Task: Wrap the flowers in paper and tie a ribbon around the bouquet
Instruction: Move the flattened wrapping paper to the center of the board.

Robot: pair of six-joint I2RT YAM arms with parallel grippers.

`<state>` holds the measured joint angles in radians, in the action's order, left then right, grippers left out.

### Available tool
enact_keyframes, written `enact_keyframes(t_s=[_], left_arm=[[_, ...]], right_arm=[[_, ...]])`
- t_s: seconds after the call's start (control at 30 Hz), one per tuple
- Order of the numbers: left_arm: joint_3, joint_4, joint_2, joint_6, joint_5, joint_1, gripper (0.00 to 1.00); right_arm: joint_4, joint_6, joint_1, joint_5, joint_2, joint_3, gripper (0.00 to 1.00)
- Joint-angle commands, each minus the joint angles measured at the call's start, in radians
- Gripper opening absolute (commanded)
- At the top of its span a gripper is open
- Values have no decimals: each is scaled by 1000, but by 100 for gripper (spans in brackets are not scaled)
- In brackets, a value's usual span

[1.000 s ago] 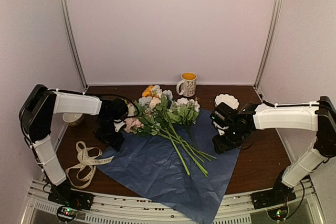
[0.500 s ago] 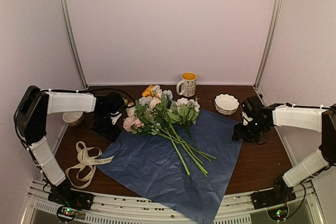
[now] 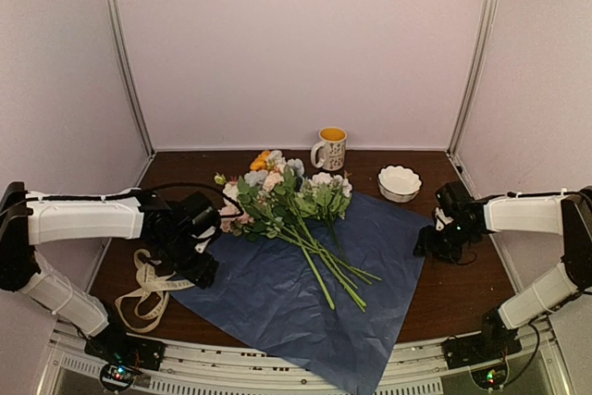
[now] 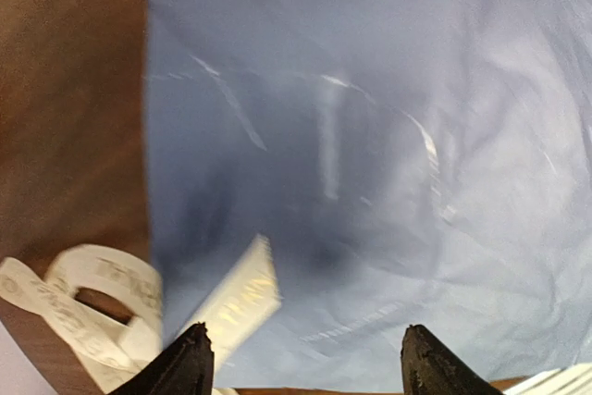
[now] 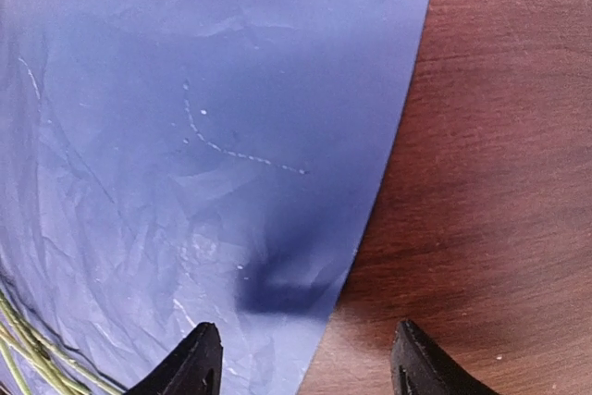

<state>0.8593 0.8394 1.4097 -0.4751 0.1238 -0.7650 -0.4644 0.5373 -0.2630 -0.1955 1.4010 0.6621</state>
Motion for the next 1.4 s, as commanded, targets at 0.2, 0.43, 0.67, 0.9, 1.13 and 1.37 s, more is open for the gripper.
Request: enact_keyframes(t_s=[0.2,0.43,0.67,0.9,1.13,1.37], left_arm=[[-63,122,-61,-158,-97,-127,72],[-259,-114,-149,-381,-254,-212,69],[-212,-102,-225,-465,-92,-160,81],[-289,-117,-265,-589,-119,-40,77],[-354,-72,-391,-737,-62,-28,53],[-319,-103,-262,-656,-74,45,56]], right_arm=[[173,90,-3,-232,35,-51,55],[167,105,-17,-229,-23,-54,54],[195,116,-46,-230,-20,-59,54],[159,87,-52,-210,-49,-44,54],[160,81,-53,-204,-67,-41,54],[134,52,-53,-203,-52,-30,54]])
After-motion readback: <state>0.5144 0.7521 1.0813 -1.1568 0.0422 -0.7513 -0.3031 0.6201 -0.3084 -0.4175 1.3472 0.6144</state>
